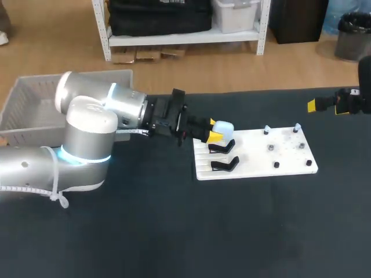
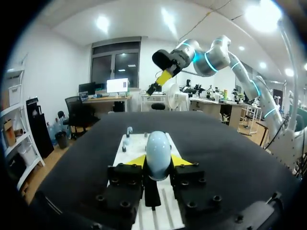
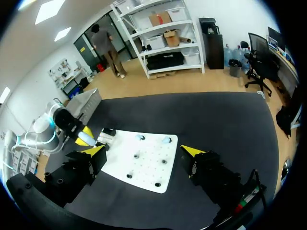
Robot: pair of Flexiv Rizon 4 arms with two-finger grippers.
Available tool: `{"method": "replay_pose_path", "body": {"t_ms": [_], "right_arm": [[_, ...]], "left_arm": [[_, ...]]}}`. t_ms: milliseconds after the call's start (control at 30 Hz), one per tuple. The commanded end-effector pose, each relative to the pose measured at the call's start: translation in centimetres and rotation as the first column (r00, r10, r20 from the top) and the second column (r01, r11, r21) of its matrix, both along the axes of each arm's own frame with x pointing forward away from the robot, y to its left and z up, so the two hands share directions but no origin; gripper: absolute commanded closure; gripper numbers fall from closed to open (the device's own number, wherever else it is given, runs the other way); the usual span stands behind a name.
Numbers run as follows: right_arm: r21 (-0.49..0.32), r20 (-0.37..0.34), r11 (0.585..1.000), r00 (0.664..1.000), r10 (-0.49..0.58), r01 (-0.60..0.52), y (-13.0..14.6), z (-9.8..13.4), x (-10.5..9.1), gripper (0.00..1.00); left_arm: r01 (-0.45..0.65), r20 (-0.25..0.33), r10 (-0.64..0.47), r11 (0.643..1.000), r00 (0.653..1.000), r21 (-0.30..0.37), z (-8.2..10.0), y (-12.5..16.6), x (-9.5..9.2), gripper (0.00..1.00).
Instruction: Pick up each earbud case from the left stands, insert the matching earbuds, close the lid, and place the case in the box.
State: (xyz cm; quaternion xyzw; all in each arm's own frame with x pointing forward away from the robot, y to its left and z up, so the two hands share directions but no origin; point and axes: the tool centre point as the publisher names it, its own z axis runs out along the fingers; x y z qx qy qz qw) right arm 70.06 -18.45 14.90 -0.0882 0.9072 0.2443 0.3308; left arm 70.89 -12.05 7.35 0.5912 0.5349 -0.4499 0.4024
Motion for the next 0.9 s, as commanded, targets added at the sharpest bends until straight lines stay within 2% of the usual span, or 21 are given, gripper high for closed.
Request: {"method": "replay_pose_path", "body": {"t_ms": [33,233,900], "right_arm": [[0.001,-0.001,1.000,1.000,0.003,-0.003,-0.1,0.0,0.1,0.00],[0.001,-0.001,1.000,1.000,0.003,-0.003,-0.1,0.0,0.1,0.00],[0.001,-0.001,1.000,1.000,0.003,-0.003,-0.1,0.0,0.1,0.00]], "left_arm": [[-0.069,0.040,0.070,0.997,0.997,-0.035,1.5,0.4,-1.3,1.00],[-0.081,0.095,0.086,0.995,0.992,-0.062,3.1,-0.3,-2.0,1.00],[-0.081,0.095,0.086,0.995,0.992,-0.062,3.1,-0.3,-2.0,1.00]]}}
